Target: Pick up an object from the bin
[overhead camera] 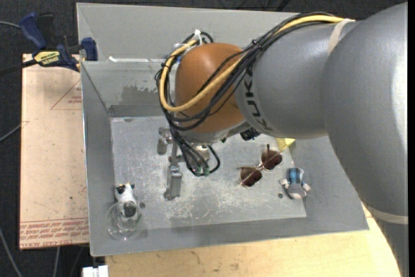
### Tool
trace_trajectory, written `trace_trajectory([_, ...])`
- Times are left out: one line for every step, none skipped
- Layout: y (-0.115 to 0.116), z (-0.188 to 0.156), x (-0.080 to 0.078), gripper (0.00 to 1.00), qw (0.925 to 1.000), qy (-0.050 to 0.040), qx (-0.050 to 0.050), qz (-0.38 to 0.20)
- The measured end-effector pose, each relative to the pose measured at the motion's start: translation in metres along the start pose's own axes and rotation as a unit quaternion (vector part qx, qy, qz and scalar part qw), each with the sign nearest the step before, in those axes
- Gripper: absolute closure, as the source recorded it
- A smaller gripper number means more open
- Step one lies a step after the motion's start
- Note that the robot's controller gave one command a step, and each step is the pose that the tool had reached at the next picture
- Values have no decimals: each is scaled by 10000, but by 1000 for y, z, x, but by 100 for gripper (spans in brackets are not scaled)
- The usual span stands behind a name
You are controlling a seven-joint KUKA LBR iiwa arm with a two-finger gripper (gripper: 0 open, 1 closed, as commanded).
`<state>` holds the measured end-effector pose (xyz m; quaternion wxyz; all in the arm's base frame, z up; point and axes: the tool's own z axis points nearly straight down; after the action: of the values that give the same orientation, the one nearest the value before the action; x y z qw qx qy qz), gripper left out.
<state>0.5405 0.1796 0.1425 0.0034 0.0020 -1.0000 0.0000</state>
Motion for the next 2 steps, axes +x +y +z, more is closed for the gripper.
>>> trace_trajectory([-1, -5, -2, 0, 10000, -35, -7, 22])
trace_trajectory([34, 32, 12, 0, 9921, -69, 2, -1257])
